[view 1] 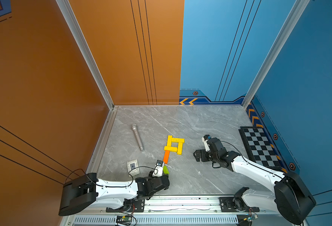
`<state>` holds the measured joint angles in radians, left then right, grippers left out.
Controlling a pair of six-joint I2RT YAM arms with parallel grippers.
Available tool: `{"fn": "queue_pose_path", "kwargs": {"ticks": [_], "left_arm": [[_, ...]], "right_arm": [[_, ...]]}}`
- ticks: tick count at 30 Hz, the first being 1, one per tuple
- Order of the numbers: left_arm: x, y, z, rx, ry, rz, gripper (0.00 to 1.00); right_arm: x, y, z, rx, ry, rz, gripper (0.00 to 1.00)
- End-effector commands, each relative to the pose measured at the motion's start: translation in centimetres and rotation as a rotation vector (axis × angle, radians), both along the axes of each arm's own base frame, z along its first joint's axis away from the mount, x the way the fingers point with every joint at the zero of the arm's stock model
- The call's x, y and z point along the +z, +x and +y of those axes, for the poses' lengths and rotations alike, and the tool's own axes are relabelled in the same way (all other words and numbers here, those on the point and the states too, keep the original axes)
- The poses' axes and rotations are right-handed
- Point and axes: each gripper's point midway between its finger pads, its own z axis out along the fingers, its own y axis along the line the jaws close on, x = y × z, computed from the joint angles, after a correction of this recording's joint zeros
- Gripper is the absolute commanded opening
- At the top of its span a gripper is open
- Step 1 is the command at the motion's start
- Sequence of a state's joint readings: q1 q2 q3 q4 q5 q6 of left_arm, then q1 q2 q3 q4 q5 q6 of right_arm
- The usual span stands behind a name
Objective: Assemble the letter p with building blocks
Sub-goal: Assemble the building block at the center of the board.
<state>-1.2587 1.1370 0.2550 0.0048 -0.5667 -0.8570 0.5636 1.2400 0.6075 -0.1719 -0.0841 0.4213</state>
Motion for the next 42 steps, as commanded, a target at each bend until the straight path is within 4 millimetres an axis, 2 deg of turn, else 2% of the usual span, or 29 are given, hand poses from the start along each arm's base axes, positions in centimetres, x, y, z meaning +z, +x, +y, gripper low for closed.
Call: {"fn": "queue_pose_path", "kwargs": {"ticks": [1, 20, 21, 29, 38, 42], "left_arm": [[-3.3, -2.3, 2.2, -0.04, 0.115, 0.122, 0.67], [-3.3, -2.7, 3.5, 0.011, 0.113, 0.154, 0.66], [-3.6, -2.8, 4.2, 0.02, 0.148, 0.164, 0.66], [-4.1, -3.0, 5.1, 0.075, 0.191, 0.191, 0.66], [-3.3, -2.9, 6.7, 0.152, 0.185, 0.184, 0.65], [-3.1, -2.8, 6.8, 0.151, 0.184, 0.179, 0.67]], "right_arm": [[-0.5, -0.1, -0.1, 0.013, -0.003, 0.006, 1.0], [-0.5, 0.0, -0.3, 0.011, 0.003, 0.005, 1.0], [-0.5, 0.0, -0.3, 0.011, 0.004, 0.005, 1.0], [-0.8, -0.1, -0.4, 0.008, 0.002, 0.009, 1.0], [-1.0, -0.1, -0.5, 0.011, 0.003, 0.01, 1.0], [-1.1, -0.1, -0.5, 0.009, 0.007, 0.01, 1.0]]}}
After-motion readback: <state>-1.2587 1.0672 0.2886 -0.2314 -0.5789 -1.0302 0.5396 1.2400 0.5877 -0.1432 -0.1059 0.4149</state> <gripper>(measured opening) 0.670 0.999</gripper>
